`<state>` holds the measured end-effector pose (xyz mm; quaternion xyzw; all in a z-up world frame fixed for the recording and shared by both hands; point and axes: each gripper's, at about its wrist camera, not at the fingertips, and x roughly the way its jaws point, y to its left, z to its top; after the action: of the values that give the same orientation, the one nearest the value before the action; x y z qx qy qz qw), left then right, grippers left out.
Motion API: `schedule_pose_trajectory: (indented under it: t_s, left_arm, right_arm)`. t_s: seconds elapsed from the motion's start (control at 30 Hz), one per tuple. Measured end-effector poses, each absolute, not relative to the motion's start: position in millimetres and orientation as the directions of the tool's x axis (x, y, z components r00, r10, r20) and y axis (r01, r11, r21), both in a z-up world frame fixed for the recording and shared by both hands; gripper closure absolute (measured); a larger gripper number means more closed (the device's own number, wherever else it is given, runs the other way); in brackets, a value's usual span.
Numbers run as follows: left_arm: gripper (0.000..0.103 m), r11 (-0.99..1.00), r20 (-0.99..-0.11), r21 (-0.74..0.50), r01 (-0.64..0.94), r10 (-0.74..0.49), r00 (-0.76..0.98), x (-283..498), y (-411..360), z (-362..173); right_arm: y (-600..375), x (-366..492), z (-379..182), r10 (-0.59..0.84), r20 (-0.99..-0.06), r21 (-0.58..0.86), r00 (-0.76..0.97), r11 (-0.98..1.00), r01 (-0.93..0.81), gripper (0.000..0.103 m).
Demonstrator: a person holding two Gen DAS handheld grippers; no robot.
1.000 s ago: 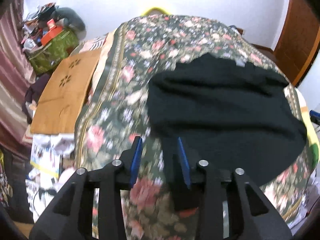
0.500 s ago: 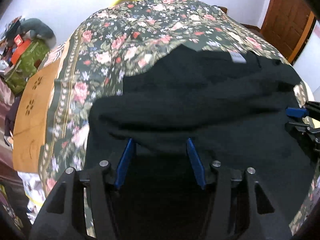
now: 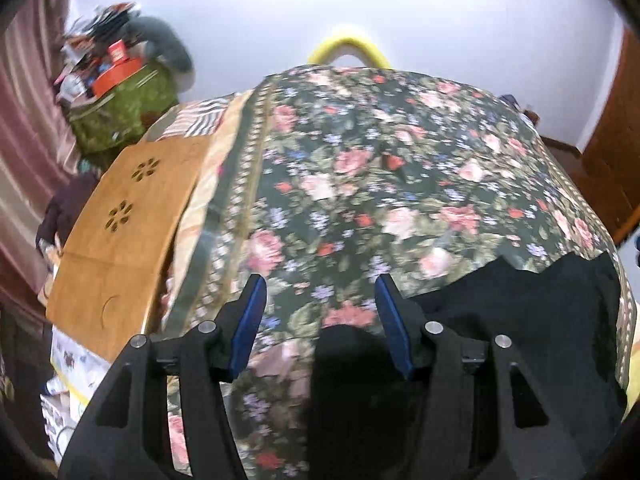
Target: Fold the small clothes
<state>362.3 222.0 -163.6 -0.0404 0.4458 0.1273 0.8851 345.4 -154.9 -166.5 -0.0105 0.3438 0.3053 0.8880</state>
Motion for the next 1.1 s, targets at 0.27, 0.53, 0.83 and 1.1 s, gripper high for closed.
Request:
schedule_pose_trajectory:
  t_s: [0.27, 0.53, 0.83, 1.1]
  left_arm:
    - [0.039, 0.961, -0.891, -0.035, -0.273, 0.093, 0.444, 357, 239, -219]
    - [0.049, 0.966, -0.914, -0.068, -0.249, 0.040, 0.404, 369, 225, -255]
    - [0.100, 0.980, -0.871, -0.044, -0.193, 0.057, 0.488, 370, 204, -225]
    - [0.100, 0.967, -0.676, 0.132, -0.217, 0.248, 0.694, 335, 196, -152]
  right_arm:
    - [-192, 341, -206, 0.457, -0.706, 0.191, 0.540, 0.858, -0.477, 0.042]
    - [-210, 362, -242, 0.440, -0.736, 0.256, 0.515, 0.884, -0.390, 0.042]
    - [-186, 381, -245, 0.532, -0.681, 0.349, 0.503, 0.840, -0.416, 0.089]
    - [-190, 364, -217, 0.509, -0.621, 0.261, 0.596, 0.852, -0.455, 0.094]
